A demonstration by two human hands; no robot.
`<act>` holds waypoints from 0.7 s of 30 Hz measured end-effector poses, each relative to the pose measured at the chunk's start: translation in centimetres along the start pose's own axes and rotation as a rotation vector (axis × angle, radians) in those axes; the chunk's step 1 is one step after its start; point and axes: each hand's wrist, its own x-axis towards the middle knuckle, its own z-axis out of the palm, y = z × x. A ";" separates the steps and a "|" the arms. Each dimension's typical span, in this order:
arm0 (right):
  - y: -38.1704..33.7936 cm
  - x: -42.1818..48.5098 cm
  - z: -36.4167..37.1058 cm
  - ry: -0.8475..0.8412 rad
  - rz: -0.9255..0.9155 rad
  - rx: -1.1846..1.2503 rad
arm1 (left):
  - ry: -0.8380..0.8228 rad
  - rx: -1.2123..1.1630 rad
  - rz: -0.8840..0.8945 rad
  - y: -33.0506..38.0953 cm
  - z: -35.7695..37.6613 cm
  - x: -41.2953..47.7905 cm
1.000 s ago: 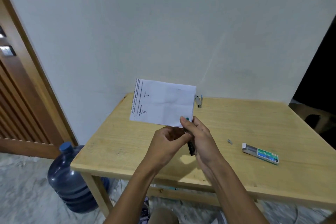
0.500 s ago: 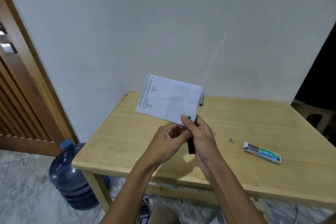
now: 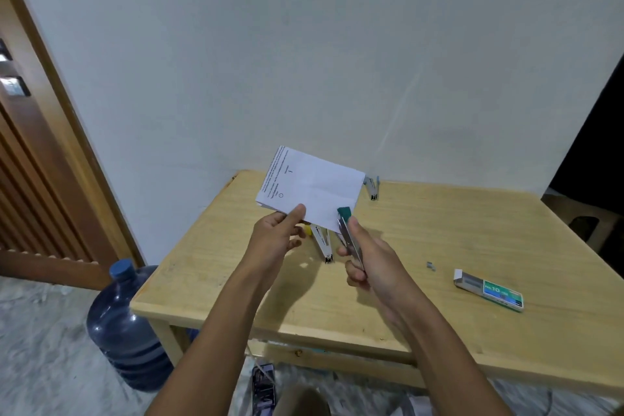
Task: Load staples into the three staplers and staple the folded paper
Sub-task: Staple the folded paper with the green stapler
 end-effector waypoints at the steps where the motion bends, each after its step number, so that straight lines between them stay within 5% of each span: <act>1: 0.2 0.1 0.0 0.009 -0.004 0.001 | -0.008 -0.022 -0.015 -0.1 0.1 0.3; 7: 1.0 1.4 0.3 0.042 -0.053 0.026 | -0.081 -0.227 -0.021 -0.8 1.7 0.5; 21: 0.1 1.1 -0.3 -0.044 -0.095 0.235 | -0.117 -0.239 0.084 -1.0 2.2 -1.0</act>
